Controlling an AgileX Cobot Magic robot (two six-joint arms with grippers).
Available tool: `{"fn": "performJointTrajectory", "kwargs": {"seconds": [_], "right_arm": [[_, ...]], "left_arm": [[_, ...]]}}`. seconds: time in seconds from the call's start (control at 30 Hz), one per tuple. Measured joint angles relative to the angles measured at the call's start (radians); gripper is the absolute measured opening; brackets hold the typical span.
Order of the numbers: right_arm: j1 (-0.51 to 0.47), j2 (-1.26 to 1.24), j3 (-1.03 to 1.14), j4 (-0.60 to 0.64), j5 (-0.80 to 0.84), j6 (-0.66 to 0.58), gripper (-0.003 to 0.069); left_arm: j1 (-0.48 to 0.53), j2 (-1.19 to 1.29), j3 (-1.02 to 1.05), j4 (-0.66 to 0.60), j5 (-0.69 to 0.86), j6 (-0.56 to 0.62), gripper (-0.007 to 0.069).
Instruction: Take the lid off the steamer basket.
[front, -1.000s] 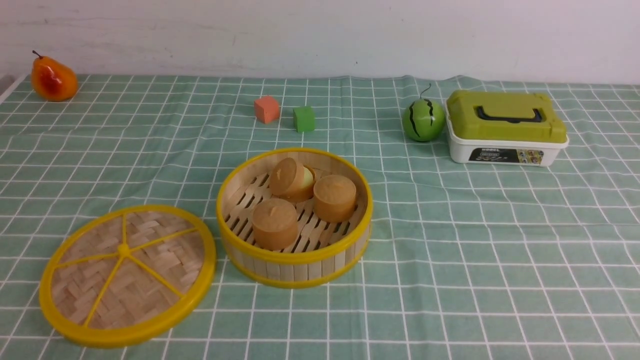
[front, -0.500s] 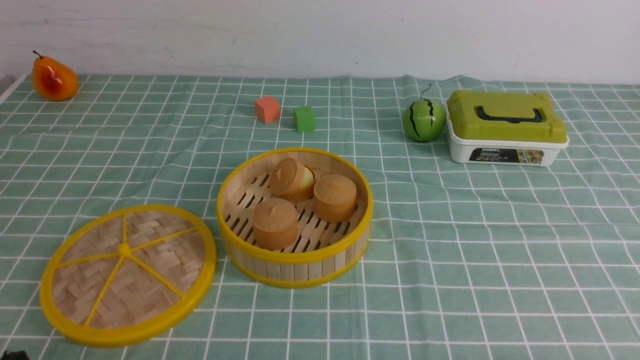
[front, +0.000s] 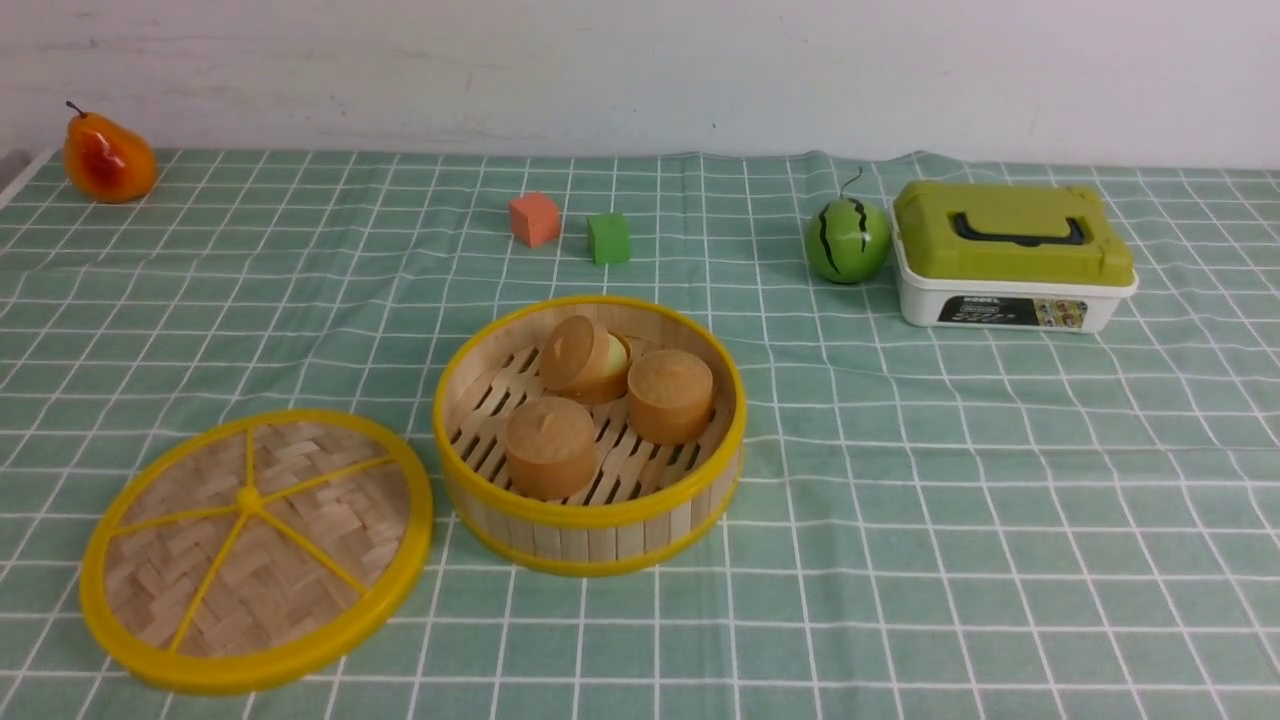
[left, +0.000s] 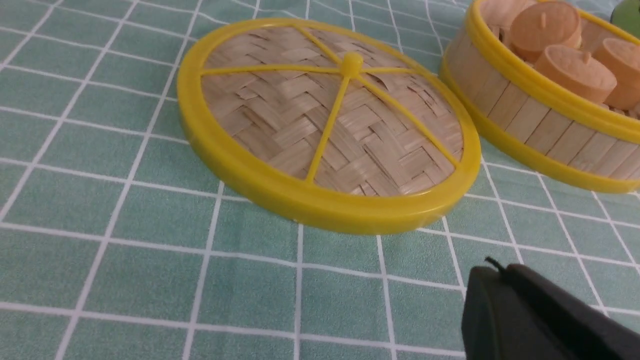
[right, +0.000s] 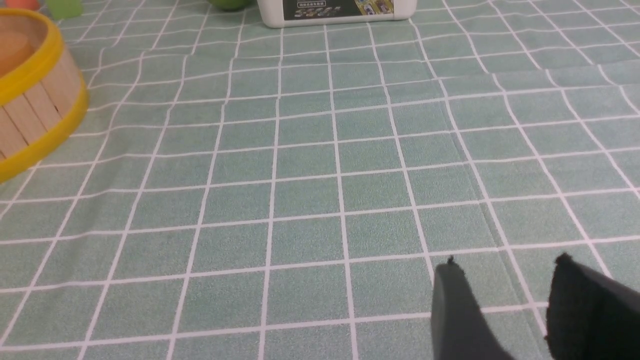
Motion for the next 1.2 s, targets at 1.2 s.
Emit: {"fn": "performJointTrajectory", "kwargs": {"seconds": [1.2], "right_arm": [[0.000, 0.000, 0.000, 0.000, 0.000, 0.000, 0.0241]], "left_arm": [[0.000, 0.000, 0.000, 0.005, 0.006, -0.001, 0.0023]]}}
